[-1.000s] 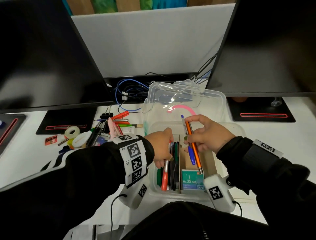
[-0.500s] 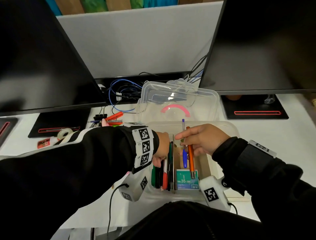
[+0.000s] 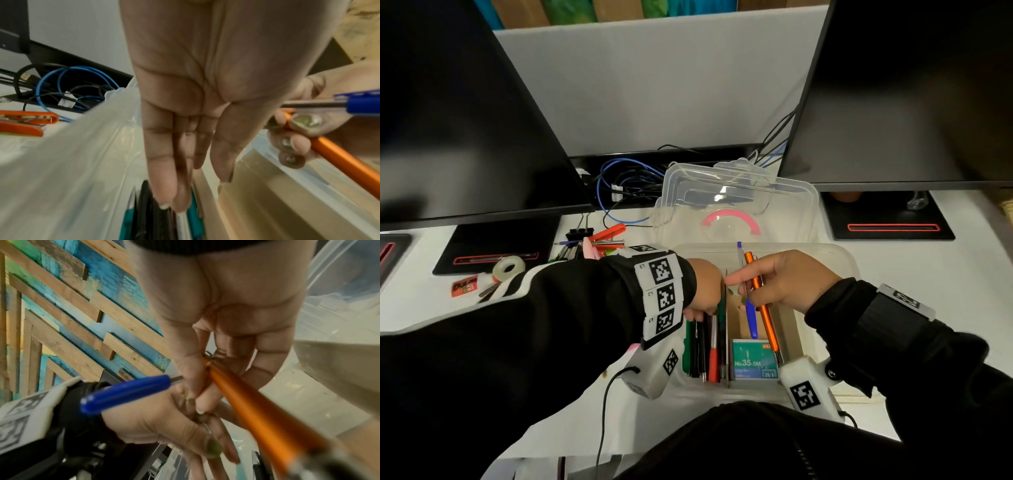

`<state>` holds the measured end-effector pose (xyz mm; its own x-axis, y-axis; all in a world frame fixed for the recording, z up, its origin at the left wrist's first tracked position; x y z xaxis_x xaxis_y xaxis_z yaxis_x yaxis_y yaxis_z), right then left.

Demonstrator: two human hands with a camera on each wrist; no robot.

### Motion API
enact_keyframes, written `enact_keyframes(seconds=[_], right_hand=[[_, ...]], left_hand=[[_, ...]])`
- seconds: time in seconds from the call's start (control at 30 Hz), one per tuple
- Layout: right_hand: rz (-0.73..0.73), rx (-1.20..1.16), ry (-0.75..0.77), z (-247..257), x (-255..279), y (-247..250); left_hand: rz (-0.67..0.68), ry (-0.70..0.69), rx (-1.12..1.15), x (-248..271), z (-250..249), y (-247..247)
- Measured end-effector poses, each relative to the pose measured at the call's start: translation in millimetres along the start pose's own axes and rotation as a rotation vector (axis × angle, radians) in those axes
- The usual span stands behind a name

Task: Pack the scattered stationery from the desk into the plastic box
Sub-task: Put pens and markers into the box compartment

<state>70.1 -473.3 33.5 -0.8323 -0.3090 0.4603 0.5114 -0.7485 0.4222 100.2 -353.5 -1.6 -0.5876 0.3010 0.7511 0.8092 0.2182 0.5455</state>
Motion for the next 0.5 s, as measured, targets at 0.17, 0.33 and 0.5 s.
enact_keyframes(seconds=[0.17,0.33,0.5], right_hand=[[-0.04,-0.003,0.079,9,3,0],[-0.019,-0.014,0.098,17,0,-6],[-0.082,-0.019,0.078,26,-10,-14]], left_hand=[[-0.128,-0.144,-0.169,31,-9,27],[-0.339,-0.283,0.083,66,7,44],[-0.322,-0.63,0.272,98,9,33]])
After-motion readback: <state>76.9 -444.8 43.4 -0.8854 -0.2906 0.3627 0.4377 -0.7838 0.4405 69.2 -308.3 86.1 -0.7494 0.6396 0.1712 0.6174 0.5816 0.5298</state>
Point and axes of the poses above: each hand's wrist, its own x-axis away from the middle knuckle, its own y-axis out of the back of the hand, z = x × y, the point moved 5 cm from there along -x, towards the middle knuckle, and after that the axes turned 8 degrees about x, right-handed, at the moved point
